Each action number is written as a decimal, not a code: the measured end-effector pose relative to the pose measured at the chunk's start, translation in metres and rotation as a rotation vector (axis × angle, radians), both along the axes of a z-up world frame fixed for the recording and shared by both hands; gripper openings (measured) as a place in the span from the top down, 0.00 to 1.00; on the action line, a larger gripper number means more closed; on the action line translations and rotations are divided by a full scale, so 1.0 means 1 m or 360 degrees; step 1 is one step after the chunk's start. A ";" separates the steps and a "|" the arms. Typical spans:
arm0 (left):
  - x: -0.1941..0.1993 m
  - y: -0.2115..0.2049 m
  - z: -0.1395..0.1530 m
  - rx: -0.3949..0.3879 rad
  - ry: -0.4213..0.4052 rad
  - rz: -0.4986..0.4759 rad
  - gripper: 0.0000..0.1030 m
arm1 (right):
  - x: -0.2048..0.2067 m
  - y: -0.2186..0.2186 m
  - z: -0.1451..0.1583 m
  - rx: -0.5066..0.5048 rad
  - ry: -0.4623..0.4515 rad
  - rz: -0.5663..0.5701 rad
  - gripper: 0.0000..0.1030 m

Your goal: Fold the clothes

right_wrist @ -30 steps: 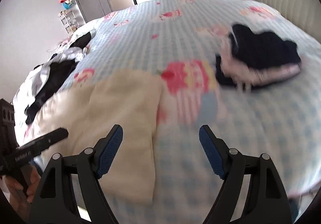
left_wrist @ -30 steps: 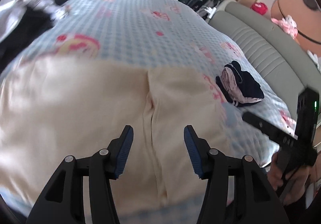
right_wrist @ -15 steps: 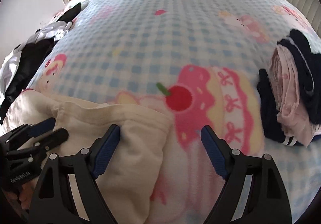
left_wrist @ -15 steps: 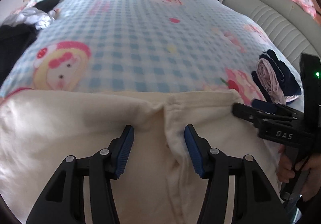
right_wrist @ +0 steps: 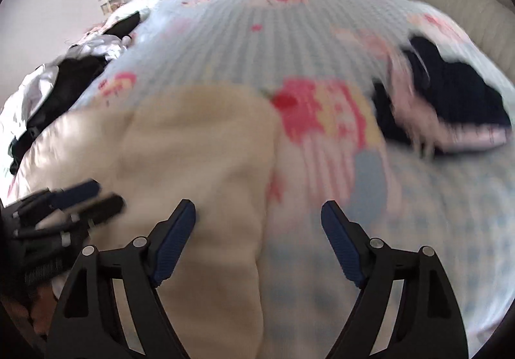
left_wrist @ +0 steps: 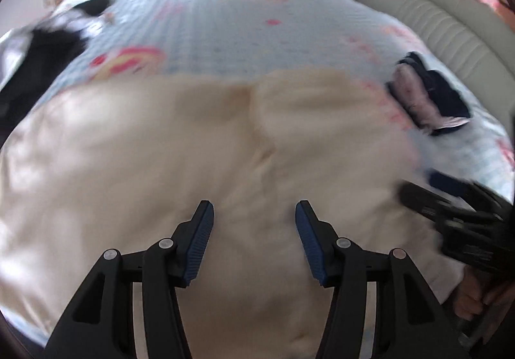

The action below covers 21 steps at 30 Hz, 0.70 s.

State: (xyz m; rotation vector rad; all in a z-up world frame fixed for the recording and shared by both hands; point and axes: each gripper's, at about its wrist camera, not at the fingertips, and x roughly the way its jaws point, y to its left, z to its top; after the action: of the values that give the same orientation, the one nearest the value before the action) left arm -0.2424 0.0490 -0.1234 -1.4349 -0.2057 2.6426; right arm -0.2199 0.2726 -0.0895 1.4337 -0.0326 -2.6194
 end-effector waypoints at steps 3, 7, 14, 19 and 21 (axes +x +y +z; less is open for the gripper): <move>0.017 -0.003 0.010 0.0110 0.0052 0.0002 0.47 | 0.029 0.020 -0.008 -0.0054 -0.0036 -0.0145 0.20; 0.039 -0.007 0.023 0.0252 0.0119 0.0002 0.45 | 0.062 0.018 0.004 -0.0161 0.0013 -0.0183 0.20; 0.050 0.025 -0.007 -0.0034 0.0024 -0.0109 0.45 | 0.066 -0.005 -0.013 -0.0122 -0.0065 -0.0128 0.19; 0.058 0.014 -0.003 -0.0022 0.0062 -0.0021 0.40 | 0.073 0.007 -0.016 -0.0098 -0.0072 -0.0173 0.19; 0.061 0.005 -0.002 0.0131 0.0063 0.0037 0.41 | 0.077 0.018 -0.012 -0.0125 -0.0051 -0.0229 0.19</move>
State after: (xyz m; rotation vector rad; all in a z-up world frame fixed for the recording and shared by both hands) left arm -0.1818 0.0541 -0.1257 -1.3619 -0.3251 2.6452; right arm -0.1425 0.2902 -0.1011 1.4993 -0.2481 -2.6737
